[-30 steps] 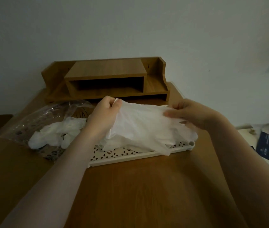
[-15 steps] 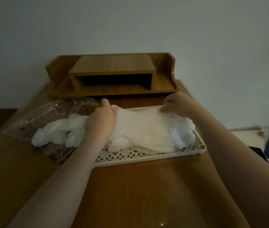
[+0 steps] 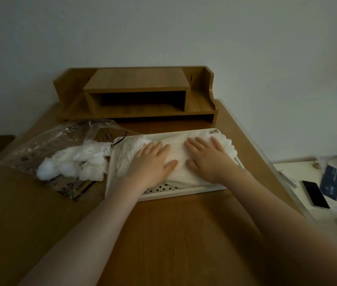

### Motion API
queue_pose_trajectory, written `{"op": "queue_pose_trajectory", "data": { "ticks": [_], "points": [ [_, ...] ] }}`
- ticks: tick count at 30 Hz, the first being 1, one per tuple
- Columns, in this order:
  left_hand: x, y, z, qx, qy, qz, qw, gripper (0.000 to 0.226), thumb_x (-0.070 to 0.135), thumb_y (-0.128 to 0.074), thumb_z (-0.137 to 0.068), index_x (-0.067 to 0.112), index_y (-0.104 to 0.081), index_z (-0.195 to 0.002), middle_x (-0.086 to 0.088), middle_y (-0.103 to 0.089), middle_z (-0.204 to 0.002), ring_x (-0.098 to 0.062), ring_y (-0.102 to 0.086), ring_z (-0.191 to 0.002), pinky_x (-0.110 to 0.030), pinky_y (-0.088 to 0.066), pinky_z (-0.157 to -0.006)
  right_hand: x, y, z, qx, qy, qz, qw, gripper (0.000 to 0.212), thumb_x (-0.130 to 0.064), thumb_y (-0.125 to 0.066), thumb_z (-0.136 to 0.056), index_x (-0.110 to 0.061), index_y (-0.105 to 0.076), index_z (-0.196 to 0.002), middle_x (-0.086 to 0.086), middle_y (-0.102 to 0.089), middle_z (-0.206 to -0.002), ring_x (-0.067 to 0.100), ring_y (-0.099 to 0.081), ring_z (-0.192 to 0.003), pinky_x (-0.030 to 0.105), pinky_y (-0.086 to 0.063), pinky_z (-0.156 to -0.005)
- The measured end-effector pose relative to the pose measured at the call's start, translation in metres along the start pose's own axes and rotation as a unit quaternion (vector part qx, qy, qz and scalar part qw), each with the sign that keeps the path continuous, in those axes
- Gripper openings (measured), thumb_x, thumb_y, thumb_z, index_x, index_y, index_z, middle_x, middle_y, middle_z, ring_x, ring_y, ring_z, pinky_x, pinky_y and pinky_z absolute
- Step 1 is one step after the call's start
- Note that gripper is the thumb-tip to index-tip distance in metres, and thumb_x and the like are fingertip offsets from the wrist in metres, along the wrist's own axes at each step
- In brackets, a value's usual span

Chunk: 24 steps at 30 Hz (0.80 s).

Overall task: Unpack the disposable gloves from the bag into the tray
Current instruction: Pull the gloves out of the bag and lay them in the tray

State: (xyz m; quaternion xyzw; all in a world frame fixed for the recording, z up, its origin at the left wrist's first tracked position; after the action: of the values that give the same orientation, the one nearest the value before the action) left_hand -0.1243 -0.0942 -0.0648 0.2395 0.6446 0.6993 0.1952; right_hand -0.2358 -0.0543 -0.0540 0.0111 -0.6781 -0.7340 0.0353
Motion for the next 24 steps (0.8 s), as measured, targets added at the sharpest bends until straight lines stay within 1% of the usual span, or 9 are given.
{"op": "queue_pose_trajectory", "data": {
  "ticks": [3,6,9,11,14,17,19,21,24],
  "points": [
    [-0.017,-0.006,0.005,-0.012,0.061,-0.006,0.998,0.08,0.074,-0.014,-0.086,0.031,0.006,-0.15,-0.007,0.013,-0.158,-0.024,0.014,-0.145,-0.041,0.009,-0.115,0.032,-0.011,0.005,-0.02,-0.047,-0.01,0.999,0.074,-0.066,-0.014,-0.092,-0.027,0.006,-0.152,0.0,0.009,-0.16,0.019,0.009,-0.147,0.045,0.009,-0.117],
    [-0.03,-0.008,0.01,-0.029,0.099,0.034,0.994,0.09,0.081,-0.017,-0.079,0.031,0.007,-0.15,-0.008,0.019,-0.157,-0.026,0.018,-0.144,-0.048,0.008,-0.114,0.041,-0.018,0.007,-0.036,-0.069,-0.034,0.996,0.086,-0.076,-0.014,-0.082,-0.028,0.008,-0.151,0.0,0.01,-0.16,0.022,0.009,-0.147,0.048,0.009,-0.117],
    [-0.03,0.008,0.019,-0.008,0.075,0.085,0.994,0.079,0.069,-0.023,-0.089,0.026,-0.004,-0.151,-0.004,0.008,-0.159,-0.02,0.011,-0.145,-0.044,0.004,-0.116,0.038,-0.006,0.005,-0.016,-0.087,-0.043,0.995,0.094,-0.082,-0.016,-0.076,-0.027,-0.002,-0.151,0.0,0.006,-0.16,0.023,0.01,-0.147,0.055,0.016,-0.111],
    [-0.024,0.033,0.031,0.065,0.016,0.12,0.991,0.063,0.053,-0.031,-0.096,0.021,-0.021,-0.149,0.0,-0.012,-0.158,-0.015,-0.002,-0.146,-0.035,-0.005,-0.116,0.03,0.016,0.008,0.037,-0.092,-0.052,0.994,0.096,-0.082,-0.014,-0.072,-0.027,-0.012,-0.151,0.001,0.003,-0.161,0.023,0.011,-0.146,0.055,0.02,-0.108],
    [-0.026,0.079,0.064,0.226,-0.063,0.167,0.958,0.037,0.031,-0.047,-0.096,0.015,-0.056,-0.128,-0.001,-0.048,-0.138,-0.016,-0.035,-0.133,-0.03,-0.026,-0.109,-0.013,0.06,0.017,0.161,-0.037,-0.075,0.983,0.072,-0.069,-0.024,-0.086,-0.027,-0.038,-0.142,0.001,-0.017,-0.158,0.022,-0.001,-0.147,0.048,0.016,-0.112],
    [-0.058,0.097,0.082,0.331,-0.018,0.108,0.937,0.02,0.019,-0.056,-0.088,0.011,-0.07,-0.101,-0.012,-0.049,-0.134,-0.032,-0.035,-0.131,-0.048,-0.033,-0.105,-0.074,0.09,0.019,0.236,0.056,-0.139,0.96,0.035,-0.037,-0.048,-0.096,-0.018,-0.059,-0.124,0.002,-0.043,-0.144,0.021,-0.029,-0.139,0.039,-0.018,-0.116],
    [-0.09,0.086,0.078,0.293,0.078,0.098,0.948,0.018,0.022,-0.056,-0.091,0.017,-0.072,-0.097,-0.008,-0.028,-0.152,-0.032,-0.013,-0.141,-0.052,-0.019,-0.112,-0.113,0.098,0.013,0.248,0.114,-0.165,0.948,0.024,-0.023,-0.052,-0.096,-0.012,-0.065,-0.113,0.006,-0.054,-0.132,0.021,-0.046,-0.125,0.028,-0.036,-0.099],
    [-0.123,0.07,0.075,0.239,0.17,0.109,0.95,0.018,0.024,-0.055,-0.093,0.026,-0.072,-0.098,0.002,-0.005,-0.159,-0.028,0.003,-0.144,-0.049,-0.009,-0.115,-0.147,0.097,-0.001,0.245,0.168,-0.186,0.937,0.02,-0.013,-0.052,-0.094,-0.005,-0.068,-0.102,0.01,-0.064,-0.112,0.023,-0.059,-0.102,0.023,-0.042,-0.079],
    [-0.161,0.052,0.07,0.183,0.241,0.172,0.938,0.03,0.014,-0.045,-0.098,0.026,-0.063,-0.118,0.0,-0.009,-0.158,-0.028,-0.013,-0.143,-0.045,-0.02,-0.112,-0.181,0.083,-0.029,0.203,0.185,-0.213,0.938,0.018,-0.005,-0.05,-0.092,0.0,-0.068,-0.095,0.013,-0.065,-0.097,0.026,-0.061,-0.086,0.027,-0.043,-0.069]
  ]
}}
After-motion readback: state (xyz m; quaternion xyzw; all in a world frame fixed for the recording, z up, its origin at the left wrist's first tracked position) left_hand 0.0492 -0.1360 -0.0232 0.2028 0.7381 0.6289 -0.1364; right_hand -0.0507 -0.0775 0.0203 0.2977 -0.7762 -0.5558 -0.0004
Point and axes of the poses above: each hand's wrist, its own z-axis away from the middle knuckle, its own y-axis out of the back of the hand, x = y × z, the point moved 10 cm from there along -z, towards the middle knuckle
